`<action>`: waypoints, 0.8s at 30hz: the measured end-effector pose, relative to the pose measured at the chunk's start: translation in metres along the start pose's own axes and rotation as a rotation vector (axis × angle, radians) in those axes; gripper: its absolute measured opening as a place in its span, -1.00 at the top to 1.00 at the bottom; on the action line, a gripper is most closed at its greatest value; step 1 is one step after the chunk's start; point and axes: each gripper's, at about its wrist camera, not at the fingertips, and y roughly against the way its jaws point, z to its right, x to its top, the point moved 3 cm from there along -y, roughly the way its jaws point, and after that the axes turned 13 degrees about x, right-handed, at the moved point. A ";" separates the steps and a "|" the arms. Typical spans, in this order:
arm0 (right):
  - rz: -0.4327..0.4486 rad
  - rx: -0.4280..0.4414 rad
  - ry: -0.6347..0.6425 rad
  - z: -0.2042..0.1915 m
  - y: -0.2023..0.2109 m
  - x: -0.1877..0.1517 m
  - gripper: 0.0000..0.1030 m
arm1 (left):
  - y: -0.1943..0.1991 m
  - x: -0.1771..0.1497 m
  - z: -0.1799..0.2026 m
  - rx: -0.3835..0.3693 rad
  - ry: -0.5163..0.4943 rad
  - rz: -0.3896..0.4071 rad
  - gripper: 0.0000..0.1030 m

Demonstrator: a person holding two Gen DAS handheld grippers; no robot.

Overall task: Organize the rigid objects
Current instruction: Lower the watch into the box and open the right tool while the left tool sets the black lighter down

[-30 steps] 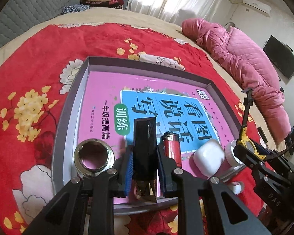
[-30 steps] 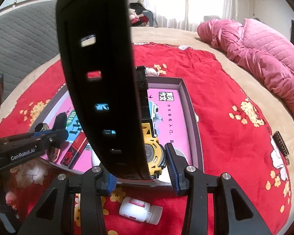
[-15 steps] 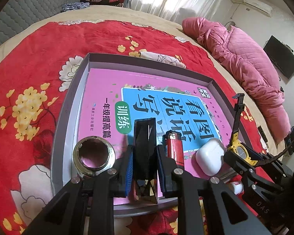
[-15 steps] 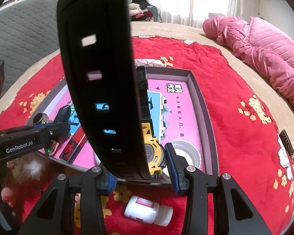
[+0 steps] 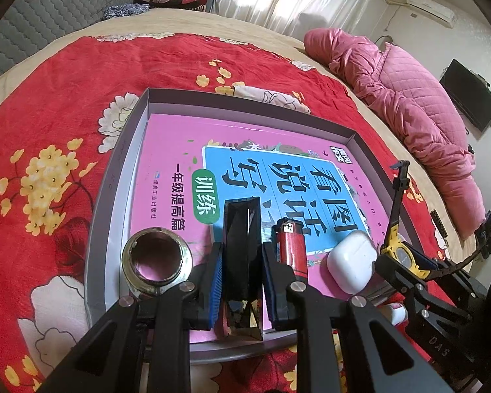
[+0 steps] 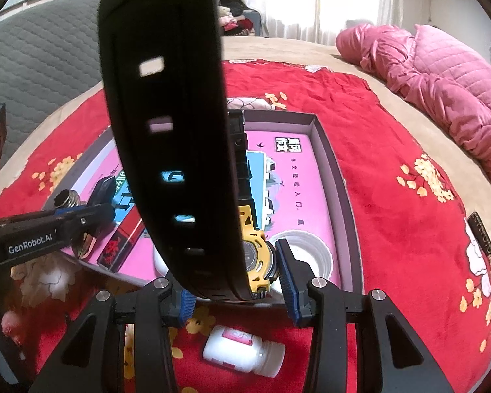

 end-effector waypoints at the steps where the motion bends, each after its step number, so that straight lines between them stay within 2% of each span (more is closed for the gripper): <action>1: 0.000 -0.001 0.001 0.000 0.000 0.000 0.14 | 0.000 0.000 0.001 -0.001 0.000 -0.001 0.57; 24: -0.006 0.003 -0.018 0.003 0.009 -0.003 0.13 | -0.001 -0.001 0.001 0.001 -0.003 -0.002 0.56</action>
